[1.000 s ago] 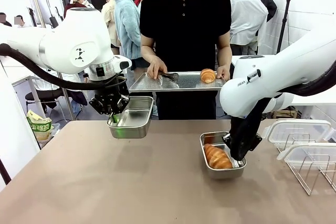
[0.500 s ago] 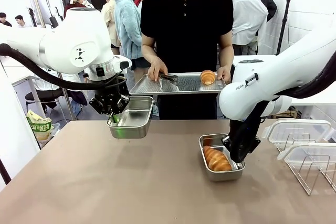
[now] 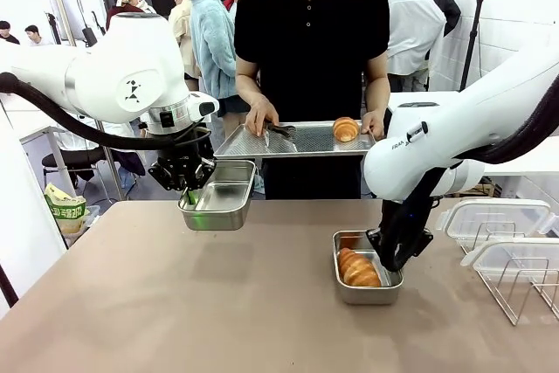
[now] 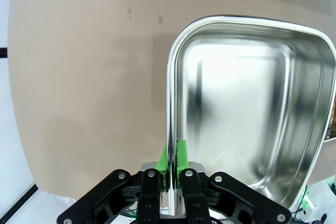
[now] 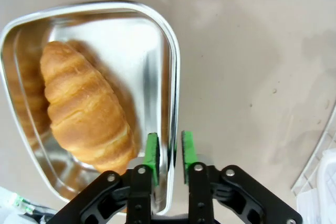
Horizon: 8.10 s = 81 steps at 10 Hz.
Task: Place the bread in airtight containers.
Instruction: Once an object is inside an Airtight Container , place the container in the center of the table.
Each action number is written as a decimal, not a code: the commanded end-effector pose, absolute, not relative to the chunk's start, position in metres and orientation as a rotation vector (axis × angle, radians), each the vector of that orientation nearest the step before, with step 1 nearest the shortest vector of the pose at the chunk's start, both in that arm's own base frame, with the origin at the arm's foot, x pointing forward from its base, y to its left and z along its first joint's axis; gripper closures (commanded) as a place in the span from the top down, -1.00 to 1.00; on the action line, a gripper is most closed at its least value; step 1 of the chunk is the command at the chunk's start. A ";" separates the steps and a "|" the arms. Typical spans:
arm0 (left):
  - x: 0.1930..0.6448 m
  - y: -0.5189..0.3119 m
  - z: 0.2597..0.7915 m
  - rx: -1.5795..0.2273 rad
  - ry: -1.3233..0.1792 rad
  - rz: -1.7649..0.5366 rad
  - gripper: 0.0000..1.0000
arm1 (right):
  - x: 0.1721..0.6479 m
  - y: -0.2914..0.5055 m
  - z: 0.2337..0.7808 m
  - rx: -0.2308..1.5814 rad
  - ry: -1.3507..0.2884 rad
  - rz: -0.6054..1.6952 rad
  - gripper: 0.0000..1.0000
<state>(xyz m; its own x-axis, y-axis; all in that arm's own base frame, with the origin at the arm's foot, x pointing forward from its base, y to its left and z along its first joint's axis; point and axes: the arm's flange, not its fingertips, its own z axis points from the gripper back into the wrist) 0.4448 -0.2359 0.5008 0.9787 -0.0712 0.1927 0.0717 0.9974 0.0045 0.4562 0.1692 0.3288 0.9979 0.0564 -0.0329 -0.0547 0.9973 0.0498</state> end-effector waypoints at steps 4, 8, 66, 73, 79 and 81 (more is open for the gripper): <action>0.446 -0.235 0.506 -0.007 -0.198 -0.070 -1.00 | 0.456 0.165 0.336 0.079 0.010 0.037 1.00; 0.446 -0.235 0.506 -0.007 -0.198 -0.070 -1.00 | 0.457 0.165 0.335 0.059 0.043 0.044 1.00; 0.446 -0.235 0.506 -0.007 -0.198 -0.070 -1.00 | 0.360 0.118 0.510 0.100 -0.357 0.312 1.00; 0.446 -0.235 0.506 -0.007 -0.198 -0.070 -1.00 | 0.360 0.118 0.510 0.100 -0.357 0.312 1.00; 0.456 -0.245 0.473 -0.011 -0.155 -0.028 -1.00 | 0.360 0.118 0.510 0.100 -0.357 0.312 1.00; 0.467 -0.256 0.440 0.011 -0.115 0.015 -1.00 | 0.360 0.118 0.510 0.100 -0.357 0.312 1.00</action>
<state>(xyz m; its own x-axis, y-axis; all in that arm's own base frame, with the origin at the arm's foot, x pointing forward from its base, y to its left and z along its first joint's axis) 0.4591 -0.2463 0.4471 0.9938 -0.0222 0.1093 0.0218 0.9997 0.0052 0.3611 0.1179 0.5112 0.8869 0.2868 0.3623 -0.3241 0.9449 0.0456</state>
